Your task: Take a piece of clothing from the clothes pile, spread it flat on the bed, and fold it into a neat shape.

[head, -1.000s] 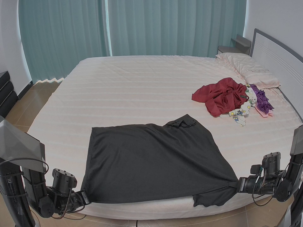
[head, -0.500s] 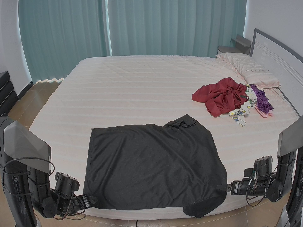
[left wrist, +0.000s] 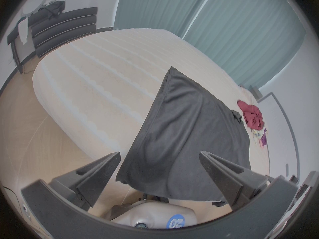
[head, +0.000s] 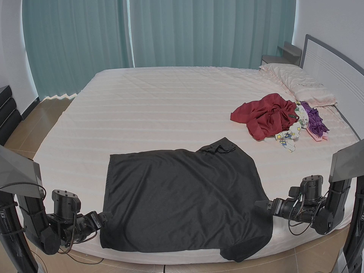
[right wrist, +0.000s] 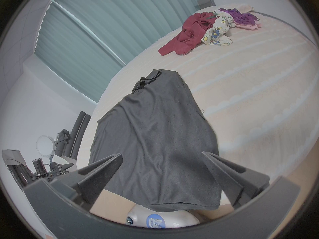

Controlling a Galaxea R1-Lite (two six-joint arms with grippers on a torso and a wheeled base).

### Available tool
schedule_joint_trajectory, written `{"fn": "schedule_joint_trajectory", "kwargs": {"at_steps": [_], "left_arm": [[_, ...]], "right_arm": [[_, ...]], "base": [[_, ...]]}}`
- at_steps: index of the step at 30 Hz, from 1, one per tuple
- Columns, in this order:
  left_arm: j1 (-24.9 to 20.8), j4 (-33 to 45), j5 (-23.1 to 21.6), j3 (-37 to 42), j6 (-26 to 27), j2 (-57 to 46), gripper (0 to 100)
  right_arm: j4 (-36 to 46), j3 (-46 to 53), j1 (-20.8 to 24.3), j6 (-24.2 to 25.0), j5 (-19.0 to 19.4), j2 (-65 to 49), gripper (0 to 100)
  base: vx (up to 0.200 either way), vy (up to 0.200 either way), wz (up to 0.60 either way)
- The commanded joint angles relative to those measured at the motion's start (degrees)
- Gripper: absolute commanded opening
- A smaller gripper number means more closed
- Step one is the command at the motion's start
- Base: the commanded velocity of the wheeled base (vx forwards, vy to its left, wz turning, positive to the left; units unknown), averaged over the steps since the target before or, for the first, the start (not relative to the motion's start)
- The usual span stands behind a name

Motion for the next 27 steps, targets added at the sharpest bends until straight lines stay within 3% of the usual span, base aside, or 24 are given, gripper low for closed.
{"fn": "schedule_joint_trajectory", "kwargs": {"at_steps": [1, 7, 12, 21, 27], "left_arm": [[0.86, 0.01, -0.05, -1.9, -1.19, -0.41, 100], [0.94, -0.08, -0.14, -2.08, -1.37, -0.41, 100], [1.03, 0.01, -0.49, -4.01, -5.76, -0.76, 100], [0.94, 0.01, -0.49, -4.01, -6.02, 0.38, 100], [0.86, -0.08, -0.49, -4.89, -6.11, 1.09, 100]], "right_arm": [[-0.17, -0.75, -0.63, 0.9, 0.27, 0.26, 100], [-0.08, -0.66, -0.81, 1.17, 0.27, -0.18, 100], [-0.17, -0.22, -0.02, 1.26, 0.27, -0.44, 100], [-1.75, 0.92, 1.65, 1.26, -0.08, -0.44, 100], [-1.75, 1.27, 1.74, 1.26, -0.08, -0.44, 100]], "base": [[0.0, 0.0, 0.0], [0.0, 0.0, 0.0], [0.0, 0.0, 0.0], [0.2, 0.0, 0.0], [0.0, 0.0, 0.0]]}}
